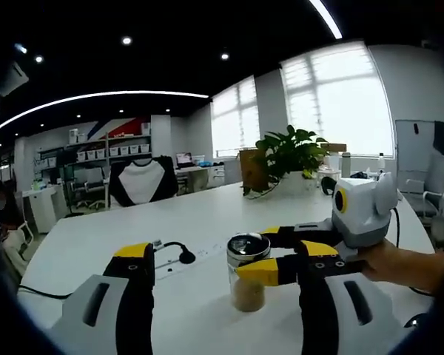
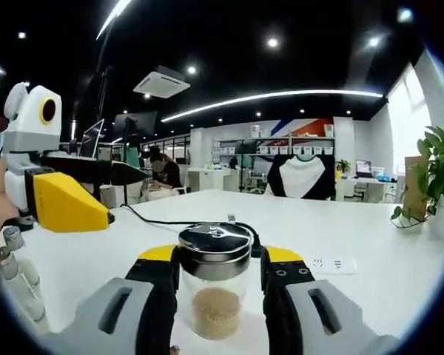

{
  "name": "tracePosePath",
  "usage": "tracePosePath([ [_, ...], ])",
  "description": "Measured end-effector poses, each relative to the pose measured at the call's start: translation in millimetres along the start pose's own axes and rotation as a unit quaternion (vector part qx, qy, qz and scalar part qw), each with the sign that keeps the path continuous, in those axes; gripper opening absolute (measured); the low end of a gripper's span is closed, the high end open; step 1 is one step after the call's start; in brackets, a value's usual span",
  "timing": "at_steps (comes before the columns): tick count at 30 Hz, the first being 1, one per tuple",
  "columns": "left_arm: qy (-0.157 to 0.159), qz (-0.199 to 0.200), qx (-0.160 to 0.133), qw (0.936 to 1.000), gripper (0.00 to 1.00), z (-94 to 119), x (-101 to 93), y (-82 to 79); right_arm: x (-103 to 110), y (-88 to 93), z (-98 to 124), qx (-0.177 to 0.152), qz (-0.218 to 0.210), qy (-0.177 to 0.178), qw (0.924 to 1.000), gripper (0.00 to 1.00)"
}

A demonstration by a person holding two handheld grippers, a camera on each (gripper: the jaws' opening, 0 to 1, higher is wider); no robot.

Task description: Rotate the seasoning bottle until the label or dispensing opening points toward the visible target arrow and the bottle remains upright within the marked orientation range

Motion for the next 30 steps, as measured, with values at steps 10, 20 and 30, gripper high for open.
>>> tracePosePath([
  [10,0.024,-0.010,0.012,0.9996,0.83,-6,-7.4,0.8,4,1.6,0,-0.007,0.000,-0.007,1.0000,0.36],
  [20,0.041,-0.016,0.015,0.9989,0.83,-6,-13.6,-2.4,3,1.5,2,-0.010,-0.006,0.009,0.9999,0.35],
  [30,0.061,-0.027,-0.004,0.9978,0.84,1,-21.4,-15.8,-9,0.2,17,-0.011,-0.018,0.019,0.9996,0.35],
])
Point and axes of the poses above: the point that each gripper's makers call its tool centre point, and the gripper's own axes: z roughly backward along the fingers, x roughly to its left, y roughly out of its underside, the point moved 5 cm from there along z, roughly backward along the fingers, and after that the axes turned 14 degrees about y, right-handed, at the moved point
